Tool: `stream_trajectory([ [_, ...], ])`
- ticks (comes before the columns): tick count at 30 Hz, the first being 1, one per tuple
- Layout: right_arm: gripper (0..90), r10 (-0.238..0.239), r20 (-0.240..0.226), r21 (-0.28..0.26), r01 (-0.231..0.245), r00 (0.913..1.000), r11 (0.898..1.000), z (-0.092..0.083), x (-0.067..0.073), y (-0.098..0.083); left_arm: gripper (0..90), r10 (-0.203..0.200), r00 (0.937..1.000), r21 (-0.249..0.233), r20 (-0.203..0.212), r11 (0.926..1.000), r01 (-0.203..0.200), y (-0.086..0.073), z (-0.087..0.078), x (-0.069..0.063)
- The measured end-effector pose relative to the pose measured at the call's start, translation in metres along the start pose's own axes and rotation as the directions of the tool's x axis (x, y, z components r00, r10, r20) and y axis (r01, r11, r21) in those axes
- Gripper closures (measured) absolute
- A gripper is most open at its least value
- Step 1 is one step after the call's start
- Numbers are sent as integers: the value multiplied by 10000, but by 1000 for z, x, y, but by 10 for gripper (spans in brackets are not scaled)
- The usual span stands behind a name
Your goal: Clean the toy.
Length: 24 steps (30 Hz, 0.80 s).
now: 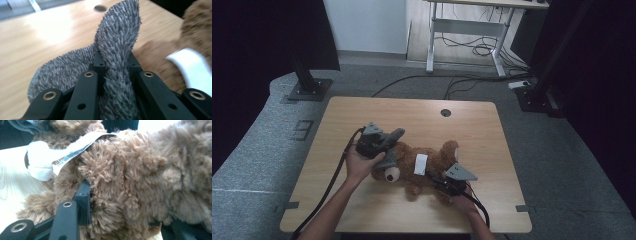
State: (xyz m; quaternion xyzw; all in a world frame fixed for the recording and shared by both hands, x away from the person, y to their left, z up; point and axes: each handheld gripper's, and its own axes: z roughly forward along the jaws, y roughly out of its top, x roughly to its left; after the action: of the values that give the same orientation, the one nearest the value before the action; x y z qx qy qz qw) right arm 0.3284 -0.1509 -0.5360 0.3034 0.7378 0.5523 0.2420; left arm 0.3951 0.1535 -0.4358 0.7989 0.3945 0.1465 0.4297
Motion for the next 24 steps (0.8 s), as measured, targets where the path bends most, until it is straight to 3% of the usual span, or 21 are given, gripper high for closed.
stream_trajectory([
  [1, 508, 5, -3, 1, -5, 10000, 10000, 0, 0, 0, 768, -181, 9996, 293, -235, 9994, 188, -10, 0, 12],
  [2, 508, 12, -8, -8, -12, 10000, 10000, 0, 0, 0, 768, -340, 9992, 354, -199, 9988, 346, -17, 2, 18],
  [6, 508, -3, -7, -39, 3, 10000, 10000, 0, 1, 0, 769, -956, 9952, 10, 212, 9954, 956, -32, 0, 28],
  [14, 488, -23, -24, -53, 23, 10000, 10000, -1, -1, 0, 771, -921, 9953, -282, 292, 9953, 929, -42, -3, 23],
  [20, 464, -75, -14, -3, 75, 10000, 10000, -3, -1, 0, 775, -333, 9994, -748, -135, 9967, 322, -58, -9, 6],
  [24, 376, -44, -261, 28, 45, 9996, 10000, -5, -2, 2, 779, -253, 9996, -973, -156, 9950, 236, -66, -12, -1],
])
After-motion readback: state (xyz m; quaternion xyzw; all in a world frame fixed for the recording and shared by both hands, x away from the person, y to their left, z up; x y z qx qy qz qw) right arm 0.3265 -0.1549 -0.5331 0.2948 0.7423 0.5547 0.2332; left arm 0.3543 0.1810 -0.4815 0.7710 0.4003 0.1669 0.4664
